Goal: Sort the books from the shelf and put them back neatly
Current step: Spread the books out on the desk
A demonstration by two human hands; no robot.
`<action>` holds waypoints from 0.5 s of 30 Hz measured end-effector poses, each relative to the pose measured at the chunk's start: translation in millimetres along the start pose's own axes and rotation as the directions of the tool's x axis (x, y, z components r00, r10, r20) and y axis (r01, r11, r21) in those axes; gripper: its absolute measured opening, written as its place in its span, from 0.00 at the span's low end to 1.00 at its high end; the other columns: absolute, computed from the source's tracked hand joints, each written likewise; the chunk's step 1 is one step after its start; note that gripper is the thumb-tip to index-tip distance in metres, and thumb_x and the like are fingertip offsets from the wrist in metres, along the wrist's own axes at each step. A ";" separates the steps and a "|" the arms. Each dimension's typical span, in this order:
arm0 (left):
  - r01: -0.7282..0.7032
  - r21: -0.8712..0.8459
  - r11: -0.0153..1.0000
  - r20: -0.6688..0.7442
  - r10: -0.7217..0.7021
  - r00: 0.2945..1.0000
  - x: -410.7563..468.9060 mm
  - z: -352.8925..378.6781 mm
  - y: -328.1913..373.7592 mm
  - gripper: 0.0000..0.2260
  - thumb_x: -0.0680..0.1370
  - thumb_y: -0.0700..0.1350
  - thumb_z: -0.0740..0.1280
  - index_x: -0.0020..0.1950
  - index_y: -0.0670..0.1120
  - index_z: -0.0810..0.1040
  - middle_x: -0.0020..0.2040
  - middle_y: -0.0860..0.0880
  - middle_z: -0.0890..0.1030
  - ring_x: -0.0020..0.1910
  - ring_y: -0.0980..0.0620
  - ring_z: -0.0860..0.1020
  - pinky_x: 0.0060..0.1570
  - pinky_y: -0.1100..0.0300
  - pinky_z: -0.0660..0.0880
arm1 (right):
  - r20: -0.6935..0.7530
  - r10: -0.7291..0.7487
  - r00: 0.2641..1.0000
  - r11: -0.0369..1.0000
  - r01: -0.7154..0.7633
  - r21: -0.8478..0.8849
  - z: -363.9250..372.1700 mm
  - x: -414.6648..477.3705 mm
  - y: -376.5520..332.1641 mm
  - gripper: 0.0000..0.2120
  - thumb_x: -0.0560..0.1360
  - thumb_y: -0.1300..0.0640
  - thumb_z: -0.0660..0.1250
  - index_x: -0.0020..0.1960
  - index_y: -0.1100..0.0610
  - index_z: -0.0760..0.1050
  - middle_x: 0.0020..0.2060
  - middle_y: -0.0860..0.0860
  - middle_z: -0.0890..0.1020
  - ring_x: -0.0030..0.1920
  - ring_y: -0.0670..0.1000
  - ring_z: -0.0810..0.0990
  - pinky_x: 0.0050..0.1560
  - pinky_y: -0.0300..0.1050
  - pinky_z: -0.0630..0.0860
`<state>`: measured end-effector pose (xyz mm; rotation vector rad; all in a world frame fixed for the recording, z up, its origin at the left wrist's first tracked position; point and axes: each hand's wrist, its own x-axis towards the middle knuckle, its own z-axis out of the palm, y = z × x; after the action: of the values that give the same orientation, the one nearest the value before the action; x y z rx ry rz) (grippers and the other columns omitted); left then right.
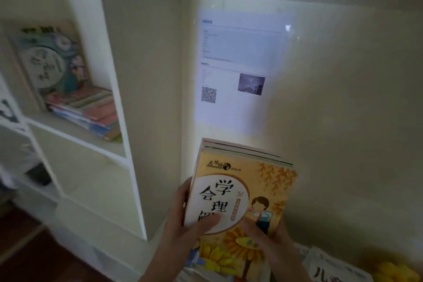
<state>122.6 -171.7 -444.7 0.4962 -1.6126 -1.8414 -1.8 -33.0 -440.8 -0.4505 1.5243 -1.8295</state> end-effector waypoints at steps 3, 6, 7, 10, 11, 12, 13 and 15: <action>-0.075 0.045 0.996 -0.076 0.078 0.994 -12.4 -11.5 28.0 0.33 0.61 0.46 0.78 0.64 0.55 0.71 0.53 0.54 0.82 0.50 0.55 0.82 0.41 0.63 0.79 | 0.114 -0.049 0.992 0.999 0.049 0.006 24.4 -3.5 -16.3 0.34 0.63 0.59 0.77 0.65 0.51 0.69 0.45 0.43 0.84 0.38 0.41 0.84 0.31 0.34 0.77; -0.122 0.088 0.989 -0.150 0.134 0.980 -20.2 -27.9 50.6 0.35 0.59 0.50 0.77 0.64 0.55 0.72 0.53 0.55 0.82 0.49 0.57 0.82 0.40 0.64 0.79 | 0.209 -0.112 0.971 0.994 0.114 0.002 50.5 0.4 -23.8 0.51 0.40 0.42 0.84 0.60 0.47 0.71 0.44 0.42 0.85 0.42 0.44 0.84 0.33 0.36 0.79; -0.140 0.107 0.984 -0.171 0.157 0.973 -22.6 -35.5 55.9 0.35 0.58 0.50 0.77 0.64 0.55 0.72 0.52 0.55 0.82 0.49 0.57 0.82 0.39 0.64 0.79 | 0.225 -0.127 0.966 0.992 0.129 0.007 62.3 -0.2 -26.4 0.52 0.38 0.41 0.84 0.60 0.47 0.71 0.46 0.43 0.85 0.44 0.46 0.85 0.34 0.38 0.80; -0.177 0.134 0.975 -0.169 0.199 0.965 -21.6 -65.4 67.7 0.35 0.57 0.54 0.76 0.64 0.56 0.72 0.53 0.55 0.82 0.50 0.57 0.82 0.40 0.65 0.79 | 0.230 -0.179 0.957 0.984 0.175 0.037 96.0 -3.1 -30.2 0.37 0.55 0.52 0.81 0.61 0.47 0.71 0.46 0.43 0.85 0.44 0.47 0.85 0.35 0.40 0.80; -0.189 0.154 0.970 -0.152 0.212 0.965 -21.4 -76.8 72.8 0.34 0.58 0.55 0.76 0.64 0.56 0.72 0.54 0.56 0.82 0.51 0.57 0.81 0.41 0.64 0.79 | 0.207 -0.185 0.961 0.983 0.178 0.050 105.5 -2.9 -27.9 0.33 0.57 0.56 0.78 0.60 0.47 0.71 0.45 0.43 0.85 0.43 0.46 0.85 0.34 0.39 0.80; -0.210 0.173 0.962 -0.119 0.232 0.965 -22.2 -88.0 78.7 0.34 0.58 0.55 0.76 0.63 0.58 0.72 0.54 0.57 0.82 0.52 0.57 0.81 0.42 0.63 0.79 | 0.194 -0.187 0.963 0.982 0.177 0.066 115.0 -1.8 -24.8 0.33 0.56 0.57 0.77 0.59 0.47 0.72 0.43 0.43 0.85 0.42 0.45 0.85 0.33 0.39 0.80; -0.218 0.213 0.953 -0.081 0.239 0.968 -19.0 -101.9 84.7 0.34 0.59 0.56 0.76 0.63 0.59 0.71 0.54 0.58 0.82 0.52 0.57 0.81 0.43 0.62 0.79 | 0.182 -0.192 0.964 0.980 0.181 0.078 126.2 -0.3 -22.5 0.36 0.53 0.54 0.80 0.59 0.47 0.72 0.43 0.43 0.86 0.41 0.45 0.85 0.32 0.38 0.79; -0.199 0.263 0.944 0.004 0.206 0.979 -10.9 -132.9 101.4 0.33 0.61 0.57 0.76 0.64 0.60 0.70 0.56 0.59 0.81 0.54 0.56 0.80 0.46 0.59 0.80 | 0.154 -0.221 0.963 0.974 0.209 0.087 149.7 5.3 -17.3 0.46 0.43 0.46 0.84 0.60 0.47 0.73 0.43 0.42 0.85 0.41 0.45 0.85 0.32 0.38 0.79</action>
<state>238.6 -267.3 -370.9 0.4447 -1.8295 -1.4746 88.3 -142.0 -388.4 -0.7383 1.3385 -1.9511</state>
